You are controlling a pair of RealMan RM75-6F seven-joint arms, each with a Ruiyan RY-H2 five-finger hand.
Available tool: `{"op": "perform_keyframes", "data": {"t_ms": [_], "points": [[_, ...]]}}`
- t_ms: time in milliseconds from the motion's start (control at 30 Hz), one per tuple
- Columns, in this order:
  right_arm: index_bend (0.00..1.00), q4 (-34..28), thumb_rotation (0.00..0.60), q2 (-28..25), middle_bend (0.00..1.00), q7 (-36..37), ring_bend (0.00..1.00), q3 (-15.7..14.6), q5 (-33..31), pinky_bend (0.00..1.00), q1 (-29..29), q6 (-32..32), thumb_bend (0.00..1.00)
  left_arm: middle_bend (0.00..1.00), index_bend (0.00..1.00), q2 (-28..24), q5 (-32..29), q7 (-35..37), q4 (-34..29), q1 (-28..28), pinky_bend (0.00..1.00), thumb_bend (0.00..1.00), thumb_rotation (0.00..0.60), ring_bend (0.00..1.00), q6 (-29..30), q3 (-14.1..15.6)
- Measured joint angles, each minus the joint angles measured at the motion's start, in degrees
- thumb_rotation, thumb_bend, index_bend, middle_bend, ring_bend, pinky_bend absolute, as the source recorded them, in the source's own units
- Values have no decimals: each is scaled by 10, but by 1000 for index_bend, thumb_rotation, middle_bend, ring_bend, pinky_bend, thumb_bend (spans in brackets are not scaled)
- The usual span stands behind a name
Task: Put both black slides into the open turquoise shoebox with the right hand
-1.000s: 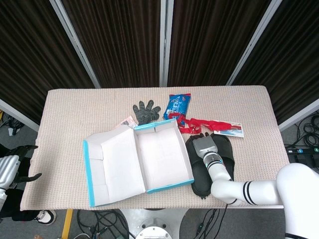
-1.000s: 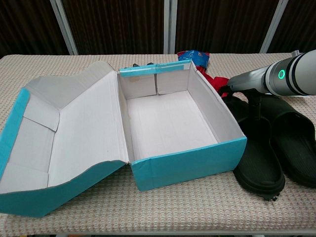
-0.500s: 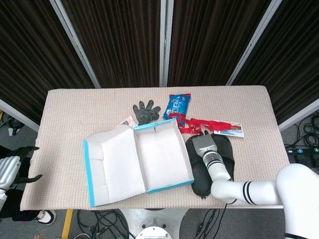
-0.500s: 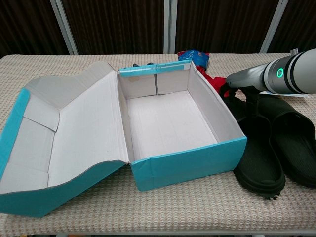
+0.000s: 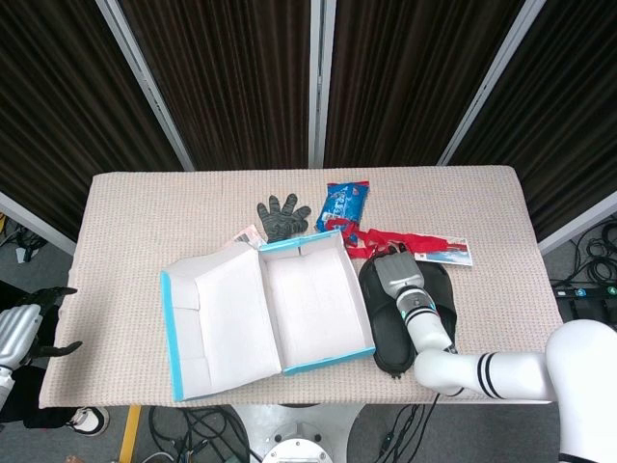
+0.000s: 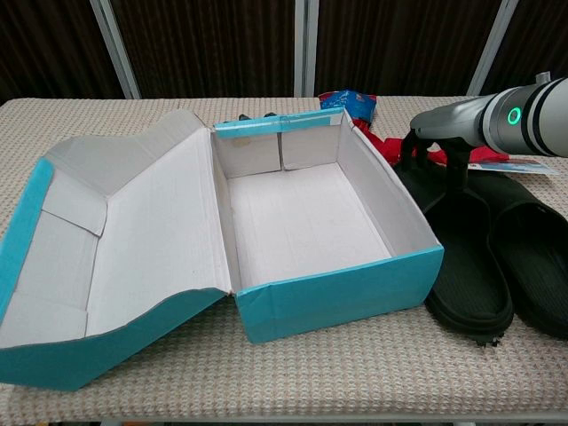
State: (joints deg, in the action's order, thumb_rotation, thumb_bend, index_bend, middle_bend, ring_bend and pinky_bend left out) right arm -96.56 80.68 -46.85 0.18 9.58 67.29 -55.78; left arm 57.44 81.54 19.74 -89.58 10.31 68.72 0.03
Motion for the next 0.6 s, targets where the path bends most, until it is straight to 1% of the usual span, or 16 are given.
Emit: {"op": "perform_keyframes", "data": {"t_ms": [167, 267, 467, 600], "points": [[477, -39, 600, -43, 491, 25, 83, 11, 34, 0, -15, -10, 145, 214, 204, -1, 0, -6, -3, 2, 189, 132, 600, 149, -2, 0], [483, -69, 600, -79, 495, 41, 87, 17, 56, 0, -26, -16, 144, 214, 204, -1, 0, -12, -8, 3, 189, 131, 600, 149, -3, 0], [507, -130, 600, -167, 511, 77, 109, 33, 102, 0, -48, -20, 149, 214, 204, -2, -3, -24, -18, 6, 189, 132, 600, 149, -7, 0], [517, -170, 600, -229, 516, 116, 121, 52, 138, 4, -65, -16, 150, 214, 204, -2, -5, -31, -23, 9, 189, 131, 600, 149, -10, -1]]}}
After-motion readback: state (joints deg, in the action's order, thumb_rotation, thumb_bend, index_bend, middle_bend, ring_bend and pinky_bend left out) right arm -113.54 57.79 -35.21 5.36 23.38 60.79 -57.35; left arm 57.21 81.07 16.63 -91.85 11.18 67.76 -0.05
